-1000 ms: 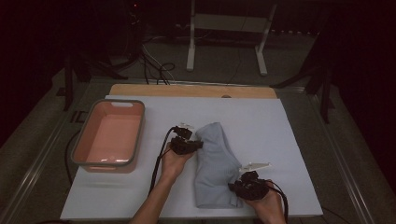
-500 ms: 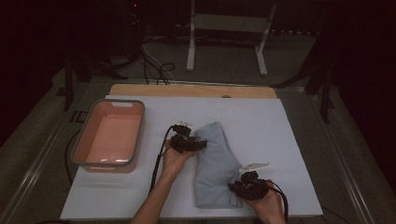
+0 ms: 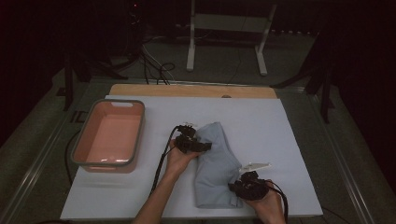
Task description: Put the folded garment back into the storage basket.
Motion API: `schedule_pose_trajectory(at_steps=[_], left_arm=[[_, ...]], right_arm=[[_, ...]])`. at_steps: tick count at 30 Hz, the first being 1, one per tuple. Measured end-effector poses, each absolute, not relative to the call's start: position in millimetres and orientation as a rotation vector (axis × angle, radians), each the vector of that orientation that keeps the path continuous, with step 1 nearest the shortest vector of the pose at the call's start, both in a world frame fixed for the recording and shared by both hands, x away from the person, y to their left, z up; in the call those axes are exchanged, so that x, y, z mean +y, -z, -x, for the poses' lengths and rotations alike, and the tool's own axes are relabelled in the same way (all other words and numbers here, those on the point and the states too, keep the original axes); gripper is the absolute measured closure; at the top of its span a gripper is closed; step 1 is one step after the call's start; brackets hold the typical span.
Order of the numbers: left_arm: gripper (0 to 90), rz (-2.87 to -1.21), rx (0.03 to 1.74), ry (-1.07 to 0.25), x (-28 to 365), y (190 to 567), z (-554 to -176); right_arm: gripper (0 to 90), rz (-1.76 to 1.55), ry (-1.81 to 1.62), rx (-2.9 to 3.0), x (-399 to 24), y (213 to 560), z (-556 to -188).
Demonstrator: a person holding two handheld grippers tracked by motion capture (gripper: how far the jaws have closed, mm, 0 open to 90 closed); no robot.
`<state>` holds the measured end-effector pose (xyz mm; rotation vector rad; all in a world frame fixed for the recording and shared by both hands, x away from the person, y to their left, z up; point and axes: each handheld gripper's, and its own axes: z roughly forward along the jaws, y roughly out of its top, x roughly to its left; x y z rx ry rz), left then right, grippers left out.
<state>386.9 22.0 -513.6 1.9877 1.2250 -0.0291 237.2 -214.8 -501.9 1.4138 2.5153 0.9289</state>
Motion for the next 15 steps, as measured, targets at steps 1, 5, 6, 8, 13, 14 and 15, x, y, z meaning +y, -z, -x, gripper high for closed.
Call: schedule_pose_trajectory(at_steps=[1, 5, 6, 8, 13, 14, 15], left_arm=[[25.1, -1.994, 1.228, 0.033, 21.1, 514.2, -387.5], [24.0, -2.007, 1.236, 0.038, 17.0, 516.8, -389.4], [23.9, -2.007, 1.237, 0.034, 15.4, 516.8, -389.6], [23.9, -2.018, 1.238, 0.027, 12.4, 516.4, -389.8], [25.4, -2.038, 1.229, 0.029, 7.4, 515.9, -390.3], [26.1, -2.045, 1.229, 0.034, 7.1, 515.5, -390.9], [27.4, -2.044, 1.230, 0.040, 6.7, 515.3, -391.0]], right_arm=[[76.0, -1.414, -0.929, 2.515, -214.7, 501.9, -237.2], [75.9, -1.416, -0.928, 2.514, -214.6, 501.9, -237.2], [75.9, -1.416, -0.928, 2.514, -214.6, 501.9, -237.2], [75.9, -1.416, -0.928, 2.514, -214.6, 501.9, -237.2], [75.8, -1.412, -0.928, 2.515, -214.7, 502.0, -237.3], [75.7, -1.413, -0.929, 2.515, -214.7, 502.0, -237.3], [75.7, -1.432, -0.927, 2.510, -213.8, 501.6, -237.0]])
